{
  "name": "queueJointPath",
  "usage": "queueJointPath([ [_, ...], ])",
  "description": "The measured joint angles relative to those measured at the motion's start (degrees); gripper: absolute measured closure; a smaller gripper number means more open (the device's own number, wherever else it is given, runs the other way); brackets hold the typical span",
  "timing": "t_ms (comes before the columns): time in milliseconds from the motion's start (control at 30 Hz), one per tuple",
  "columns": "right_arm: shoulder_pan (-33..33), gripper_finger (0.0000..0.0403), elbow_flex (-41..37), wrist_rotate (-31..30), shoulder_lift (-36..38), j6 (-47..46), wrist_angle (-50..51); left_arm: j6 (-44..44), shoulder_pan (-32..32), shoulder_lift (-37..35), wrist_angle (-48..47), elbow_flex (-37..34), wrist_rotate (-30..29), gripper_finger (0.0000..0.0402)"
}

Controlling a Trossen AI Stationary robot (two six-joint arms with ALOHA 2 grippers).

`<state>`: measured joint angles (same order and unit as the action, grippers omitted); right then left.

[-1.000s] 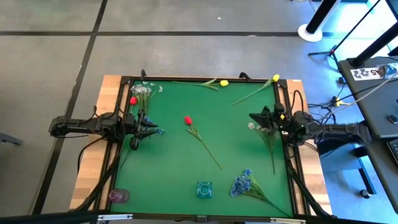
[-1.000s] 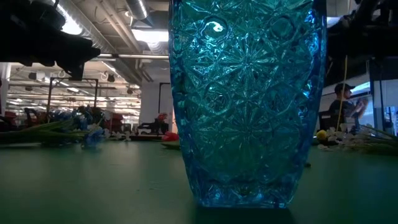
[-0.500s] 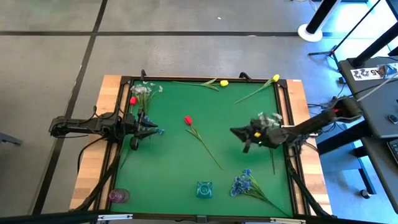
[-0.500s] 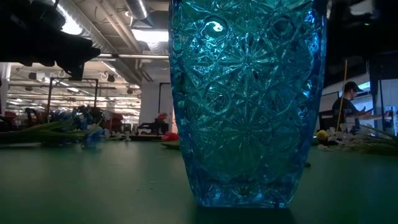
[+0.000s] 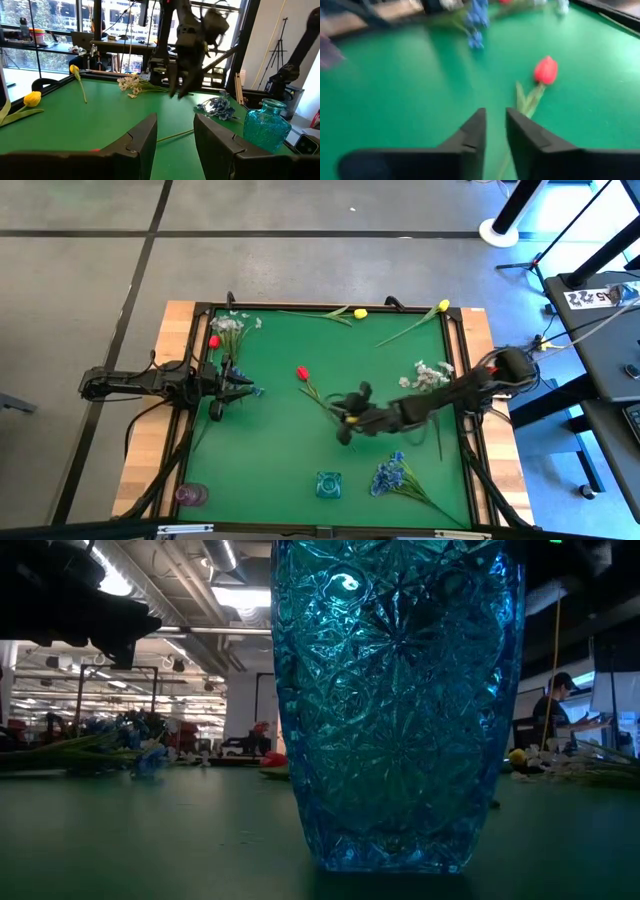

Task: Sort flowers into vase by color
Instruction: Put the right red flower into the blue vase

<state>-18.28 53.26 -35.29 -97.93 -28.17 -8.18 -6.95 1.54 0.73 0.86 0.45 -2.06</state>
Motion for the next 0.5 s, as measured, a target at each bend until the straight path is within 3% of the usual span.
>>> queueJointPath([
  [100, 1.98, 0.0252, 9.33, -0.66, -6.25, -1.51, 11.67, 0.01, -0.01, 0.01, 0.00, 0.00, 0.00, 0.0276],
  [200, 5.38, 0.0205, 16.48, 5.10, -11.09, -4.11, 19.02, 0.00, 0.00, 0.00, 0.00, 0.00, -0.01, 0.0276],
  [367, 11.03, 0.0156, 20.99, 10.12, -16.37, -3.31, 20.21, -0.01, 0.00, 0.00, 0.00, 0.00, 0.01, 0.0276],
  [500, 14.98, 0.0150, 21.48, 13.43, -18.94, -1.55, 18.26, 0.00, -0.01, 0.00, 0.02, 0.00, 0.00, 0.0276],
])
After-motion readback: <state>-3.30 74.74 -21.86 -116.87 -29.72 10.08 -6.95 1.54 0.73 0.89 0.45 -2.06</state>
